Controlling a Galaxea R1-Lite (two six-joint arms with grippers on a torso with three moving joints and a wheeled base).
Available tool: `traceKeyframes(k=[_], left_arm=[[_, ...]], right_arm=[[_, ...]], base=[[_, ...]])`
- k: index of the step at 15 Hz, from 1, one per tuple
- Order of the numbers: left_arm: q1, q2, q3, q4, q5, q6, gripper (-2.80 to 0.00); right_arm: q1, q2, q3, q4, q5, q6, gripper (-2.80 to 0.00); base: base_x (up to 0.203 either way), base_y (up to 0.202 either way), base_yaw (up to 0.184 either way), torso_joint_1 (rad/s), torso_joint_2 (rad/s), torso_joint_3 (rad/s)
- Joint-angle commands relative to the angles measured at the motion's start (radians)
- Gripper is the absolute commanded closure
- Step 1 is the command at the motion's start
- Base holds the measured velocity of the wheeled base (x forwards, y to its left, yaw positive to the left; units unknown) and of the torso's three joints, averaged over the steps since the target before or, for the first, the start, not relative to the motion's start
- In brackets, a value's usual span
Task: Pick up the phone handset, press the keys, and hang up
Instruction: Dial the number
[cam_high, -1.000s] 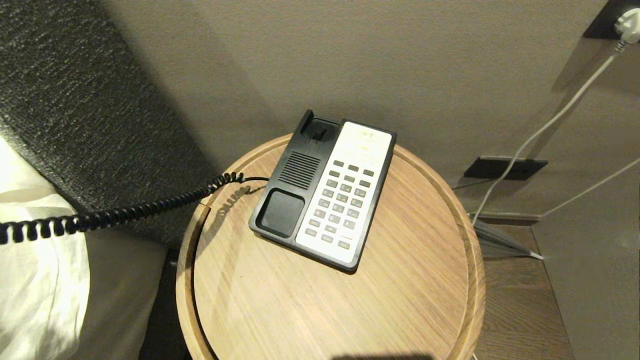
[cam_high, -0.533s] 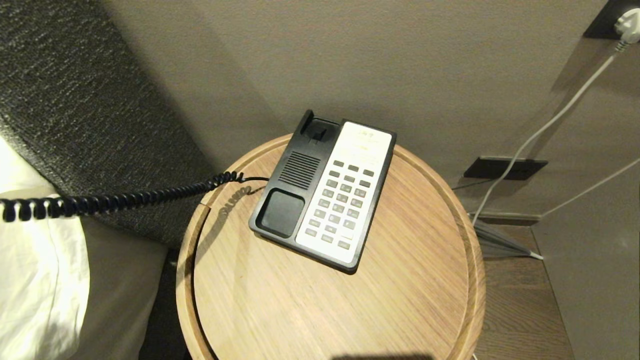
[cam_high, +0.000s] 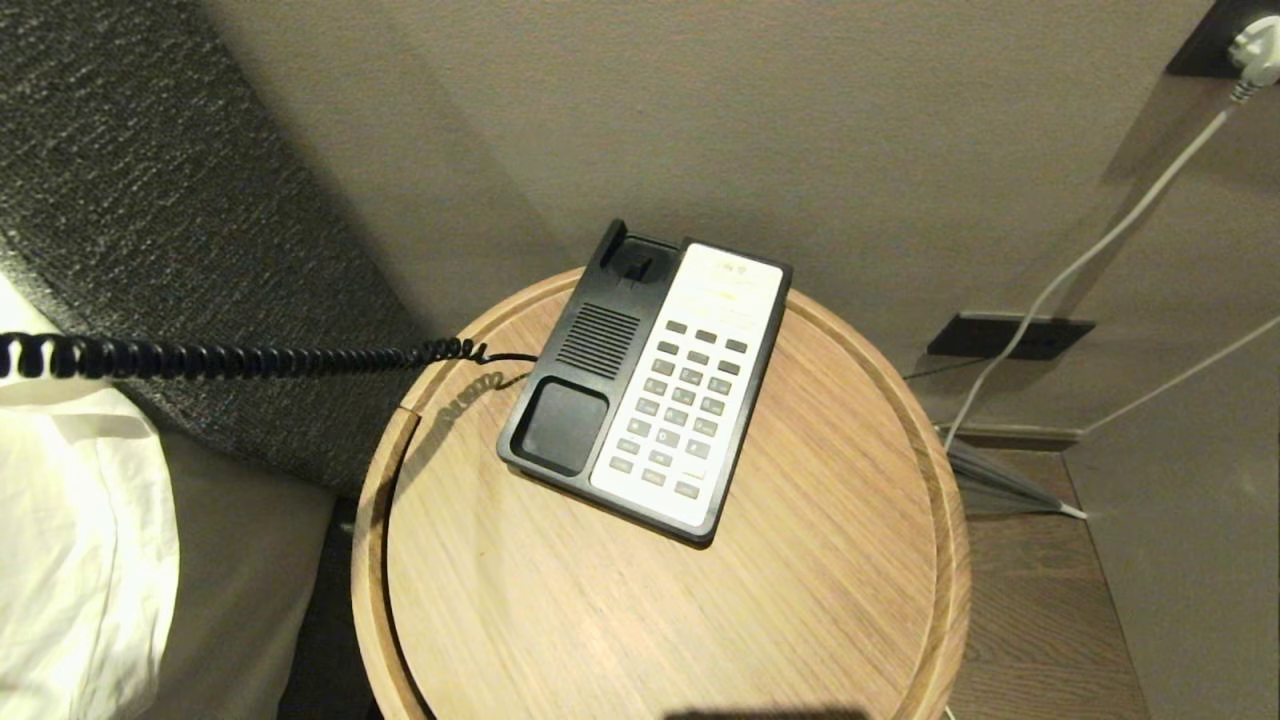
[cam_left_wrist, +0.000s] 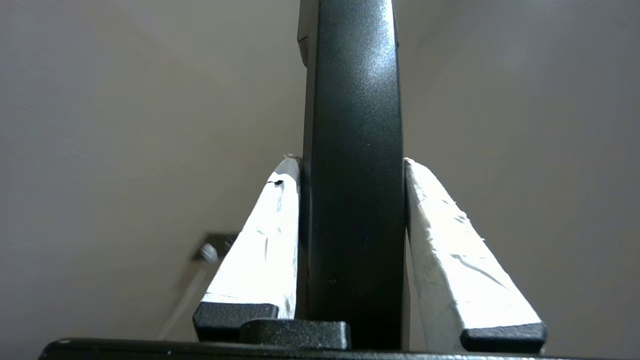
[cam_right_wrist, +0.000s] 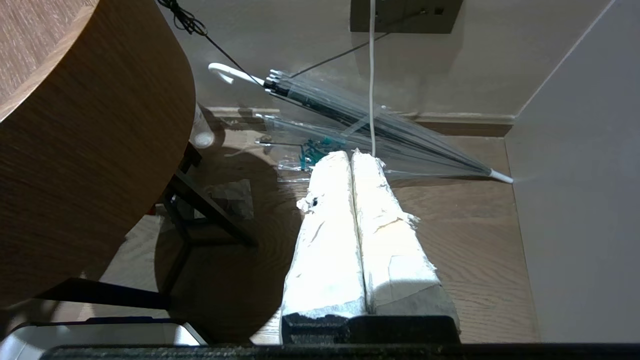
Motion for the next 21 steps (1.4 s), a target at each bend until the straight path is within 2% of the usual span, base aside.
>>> traceKeyframes(k=[1,3,5,8,21], left_arm=[[-0.002,-0.043,0.061,-0.010,-0.094,-0.007,0.00],[-0.046,-0.079,0.127,-0.093,-0.157,-0.038,0.00],[-0.052,-0.080,0.162,-0.182,-0.169,-0.049,0.00],[-0.055,-0.059,0.166,-0.246,-0.172,-0.049,0.00],[-0.058,-0.015,0.152,-0.274,-0.173,-0.052,0.00]], right_arm=[[0.000,0.001,0.021,-0.001,0.000,0.000,0.00],[0.000,0.001,0.021,-0.001,0.000,0.000,0.00],[0.000,0.001,0.021,-0.001,0.000,0.000,0.00],[0.000,0.001,0.021,-0.001,0.002,0.000,0.00],[0.000,0.001,0.021,-0.001,0.000,0.000,0.00]], base=[[0.000,0.000,0.000,0.000,0.00,0.000],[0.000,0.000,0.000,0.000,0.00,0.000],[0.000,0.000,0.000,0.000,0.00,0.000],[0.000,0.000,0.000,0.000,0.00,0.000],[0.000,0.000,0.000,0.000,0.00,0.000]])
